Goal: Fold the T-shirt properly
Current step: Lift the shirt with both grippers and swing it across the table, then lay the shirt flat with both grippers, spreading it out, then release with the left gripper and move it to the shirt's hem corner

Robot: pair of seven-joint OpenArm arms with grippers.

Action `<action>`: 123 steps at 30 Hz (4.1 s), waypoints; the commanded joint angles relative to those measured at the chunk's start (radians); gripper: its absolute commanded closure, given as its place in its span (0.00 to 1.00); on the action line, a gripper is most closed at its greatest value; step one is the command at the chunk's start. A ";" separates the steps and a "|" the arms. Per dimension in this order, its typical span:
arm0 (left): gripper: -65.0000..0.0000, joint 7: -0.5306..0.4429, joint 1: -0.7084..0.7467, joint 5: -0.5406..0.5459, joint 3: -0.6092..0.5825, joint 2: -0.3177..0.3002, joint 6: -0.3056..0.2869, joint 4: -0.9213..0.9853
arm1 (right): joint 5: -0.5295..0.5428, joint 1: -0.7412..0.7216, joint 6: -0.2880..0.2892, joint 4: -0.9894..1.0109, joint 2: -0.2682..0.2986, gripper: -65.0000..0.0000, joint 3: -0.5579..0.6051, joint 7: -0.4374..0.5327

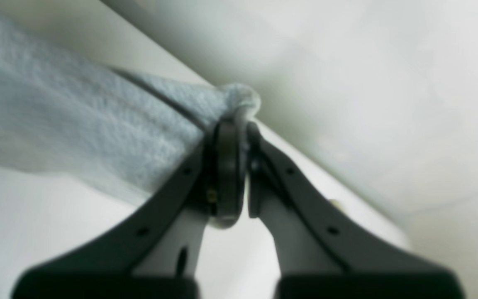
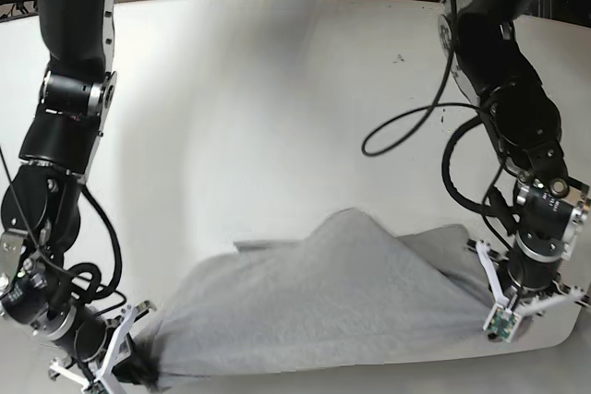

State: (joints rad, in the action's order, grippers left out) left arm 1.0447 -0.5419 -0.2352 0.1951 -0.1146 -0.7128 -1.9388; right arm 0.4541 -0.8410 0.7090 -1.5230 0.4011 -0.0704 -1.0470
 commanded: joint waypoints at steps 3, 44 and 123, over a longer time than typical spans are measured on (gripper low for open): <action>1.00 0.003 -0.142 -0.023 0.005 -0.041 0.015 -0.032 | -0.002 -0.156 -0.011 -0.023 0.054 1.00 0.013 0.024; 1.00 -0.002 0.900 -0.020 -0.062 -0.124 0.015 -0.066 | 0.105 1.147 -0.011 -0.302 -0.106 1.00 -0.492 -0.014; 0.59 0.004 0.848 0.064 0.169 0.069 0.015 -0.075 | 0.107 0.767 -0.011 0.077 -0.262 1.00 -0.340 -0.014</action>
State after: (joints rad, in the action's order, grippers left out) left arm 1.0599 0.2886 -0.2249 0.3874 -0.0372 -0.6998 -1.9919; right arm 0.5468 -0.0544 0.6964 -1.4265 0.0952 -0.4088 -1.0782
